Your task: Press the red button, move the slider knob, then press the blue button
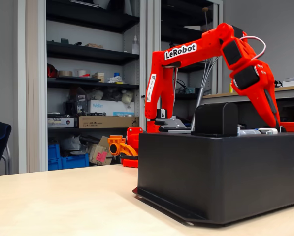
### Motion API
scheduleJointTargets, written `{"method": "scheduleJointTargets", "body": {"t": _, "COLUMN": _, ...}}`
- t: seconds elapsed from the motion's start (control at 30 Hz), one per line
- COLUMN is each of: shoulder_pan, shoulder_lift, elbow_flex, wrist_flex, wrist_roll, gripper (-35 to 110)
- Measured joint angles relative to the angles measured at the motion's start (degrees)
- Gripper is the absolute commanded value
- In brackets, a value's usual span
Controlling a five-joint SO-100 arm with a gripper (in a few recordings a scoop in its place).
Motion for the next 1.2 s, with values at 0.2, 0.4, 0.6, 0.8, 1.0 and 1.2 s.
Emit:
{"method": "scheduleJointTargets", "body": {"t": 0.2, "shoulder_pan": 0.2, "shoulder_lift": -1.8, "elbow_flex": -1.4, "wrist_flex": -0.4, "wrist_roll": 0.0, "gripper": 0}}
{"method": "scheduleJointTargets", "body": {"t": 0.4, "shoulder_pan": 0.3, "shoulder_lift": -3.4, "elbow_flex": -2.7, "wrist_flex": -0.4, "wrist_roll": 0.0, "gripper": 0}}
{"method": "scheduleJointTargets", "body": {"t": 0.6, "shoulder_pan": 0.8, "shoulder_lift": -4.8, "elbow_flex": -4.6, "wrist_flex": -0.4, "wrist_roll": 0.0, "gripper": 0}}
{"method": "scheduleJointTargets", "body": {"t": 0.8, "shoulder_pan": 1.1, "shoulder_lift": -6.7, "elbow_flex": -6.8, "wrist_flex": 0.0, "wrist_roll": -0.4, "gripper": 0}}
{"method": "scheduleJointTargets", "body": {"t": 1.0, "shoulder_pan": 1.2, "shoulder_lift": -8.6, "elbow_flex": -9.5, "wrist_flex": 0.9, "wrist_roll": -0.4, "gripper": 0}}
{"method": "scheduleJointTargets", "body": {"t": 1.2, "shoulder_pan": 1.2, "shoulder_lift": -10.5, "elbow_flex": -11.8, "wrist_flex": 1.0, "wrist_roll": -0.4, "gripper": 0}}
